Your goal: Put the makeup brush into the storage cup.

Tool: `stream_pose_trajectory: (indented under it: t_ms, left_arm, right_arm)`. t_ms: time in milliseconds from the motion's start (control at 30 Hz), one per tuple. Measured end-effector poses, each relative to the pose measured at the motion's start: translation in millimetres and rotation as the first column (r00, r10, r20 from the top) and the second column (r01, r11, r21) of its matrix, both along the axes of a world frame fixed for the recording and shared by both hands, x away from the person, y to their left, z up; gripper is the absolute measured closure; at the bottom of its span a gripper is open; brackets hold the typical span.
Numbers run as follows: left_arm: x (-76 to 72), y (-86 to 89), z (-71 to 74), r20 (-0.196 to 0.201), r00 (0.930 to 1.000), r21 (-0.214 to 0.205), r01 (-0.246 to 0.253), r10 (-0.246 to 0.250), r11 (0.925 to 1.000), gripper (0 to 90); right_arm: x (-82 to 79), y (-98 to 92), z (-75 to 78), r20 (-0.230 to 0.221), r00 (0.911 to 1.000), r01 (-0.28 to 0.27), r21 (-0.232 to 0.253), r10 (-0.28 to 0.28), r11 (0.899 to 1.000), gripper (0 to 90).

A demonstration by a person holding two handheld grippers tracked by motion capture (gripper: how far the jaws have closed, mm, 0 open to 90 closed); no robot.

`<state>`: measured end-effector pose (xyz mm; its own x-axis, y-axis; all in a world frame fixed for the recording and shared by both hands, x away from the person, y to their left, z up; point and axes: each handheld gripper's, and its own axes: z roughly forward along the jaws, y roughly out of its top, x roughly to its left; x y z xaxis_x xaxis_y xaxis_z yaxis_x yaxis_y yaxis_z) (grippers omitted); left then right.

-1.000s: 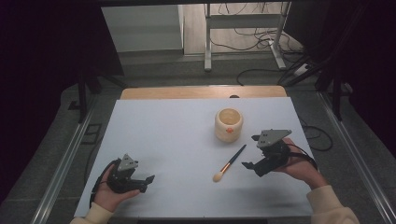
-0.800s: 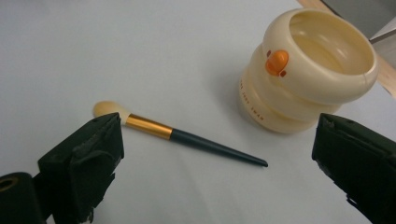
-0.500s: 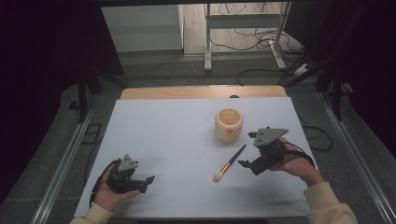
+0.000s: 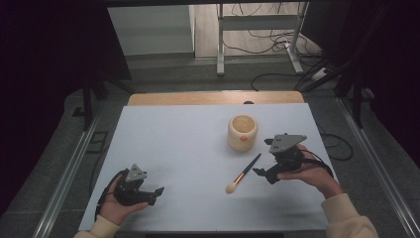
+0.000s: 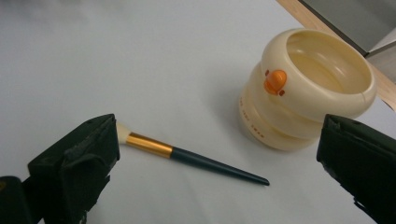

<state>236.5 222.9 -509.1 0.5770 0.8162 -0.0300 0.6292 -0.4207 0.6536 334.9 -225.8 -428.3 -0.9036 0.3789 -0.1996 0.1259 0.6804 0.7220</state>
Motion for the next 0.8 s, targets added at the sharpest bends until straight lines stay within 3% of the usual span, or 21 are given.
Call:
stream_pose_trajectory:
  t_ms: [267, 400, 667, 800]
  left_arm:
    - [0.2, 0.7, -0.3, -0.002, 1.0, 0.005, 0.002, -0.002, 1.0, 16.0]
    - [0.1, 0.7, -0.5, -0.001, 1.0, 0.005, 0.002, -0.002, 1.0, 16.0]
    - [0.1, 0.7, -1.0, -0.004, 1.0, 0.009, 0.001, -0.001, 1.0, 15.8]
    - [0.0, 1.2, -1.0, -0.005, 1.0, 0.01, -0.001, 0.002, 1.0, 15.8]
  right_arm:
    - [4.2, 1.4, 0.8, 0.027, 0.9993, -0.023, -0.027, 0.024, 0.999, 3.0]
    - [6.3, 2.2, 0.6, 0.034, 0.9984, -0.043, -0.063, 0.045, 0.997, 3.7]
    - [8.8, 9.7, -5.6, 0.015, 0.9891, -0.143, -0.14, 0.146, 0.98, 3.1]
    - [12.4, 12.0, -7.6, 0.017, 0.9864, -0.158, -0.176, 0.163, 0.972, 2.7]
